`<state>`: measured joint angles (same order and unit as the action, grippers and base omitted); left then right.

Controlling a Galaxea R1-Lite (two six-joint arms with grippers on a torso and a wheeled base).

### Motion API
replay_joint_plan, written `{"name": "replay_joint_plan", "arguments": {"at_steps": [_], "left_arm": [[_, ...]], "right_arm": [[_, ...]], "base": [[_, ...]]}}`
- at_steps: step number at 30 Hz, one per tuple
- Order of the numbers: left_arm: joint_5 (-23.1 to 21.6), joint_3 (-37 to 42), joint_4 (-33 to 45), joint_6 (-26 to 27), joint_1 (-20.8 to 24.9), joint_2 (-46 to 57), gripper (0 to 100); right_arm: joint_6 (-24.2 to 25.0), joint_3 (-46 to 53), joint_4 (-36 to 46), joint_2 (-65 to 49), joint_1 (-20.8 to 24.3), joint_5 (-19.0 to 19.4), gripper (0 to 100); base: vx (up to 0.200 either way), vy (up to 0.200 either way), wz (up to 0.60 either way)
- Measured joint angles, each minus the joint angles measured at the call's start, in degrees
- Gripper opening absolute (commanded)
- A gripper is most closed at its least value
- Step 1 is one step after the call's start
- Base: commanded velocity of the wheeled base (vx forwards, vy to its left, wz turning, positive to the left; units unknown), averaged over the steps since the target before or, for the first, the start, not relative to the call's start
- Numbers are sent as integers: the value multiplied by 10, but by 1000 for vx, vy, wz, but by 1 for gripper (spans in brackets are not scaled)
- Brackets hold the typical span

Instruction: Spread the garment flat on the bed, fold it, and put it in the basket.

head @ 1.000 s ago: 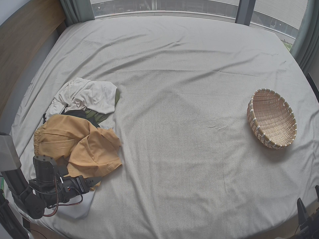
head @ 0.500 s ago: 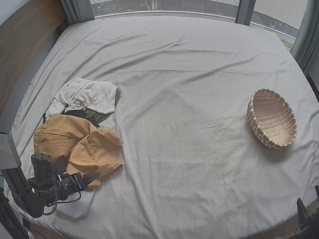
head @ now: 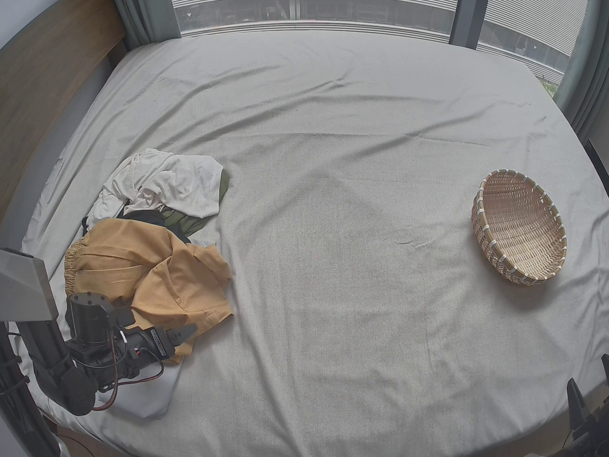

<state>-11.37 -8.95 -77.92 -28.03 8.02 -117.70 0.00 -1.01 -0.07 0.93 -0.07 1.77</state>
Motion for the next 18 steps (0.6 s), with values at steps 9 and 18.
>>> {"name": "replay_joint_plan", "arguments": {"at_steps": [9, 18], "left_arm": [[2, 0, -40, -51, 24, -25, 0], [9, 2, -59, -67, 70, -28, 0]], "right_arm": [[0, 0, 0, 0, 0, 0, 100], [0, 0, 0, 0, 0, 0, 100]], "base": [[0, 0, 0], [0, 0, 0]]}}
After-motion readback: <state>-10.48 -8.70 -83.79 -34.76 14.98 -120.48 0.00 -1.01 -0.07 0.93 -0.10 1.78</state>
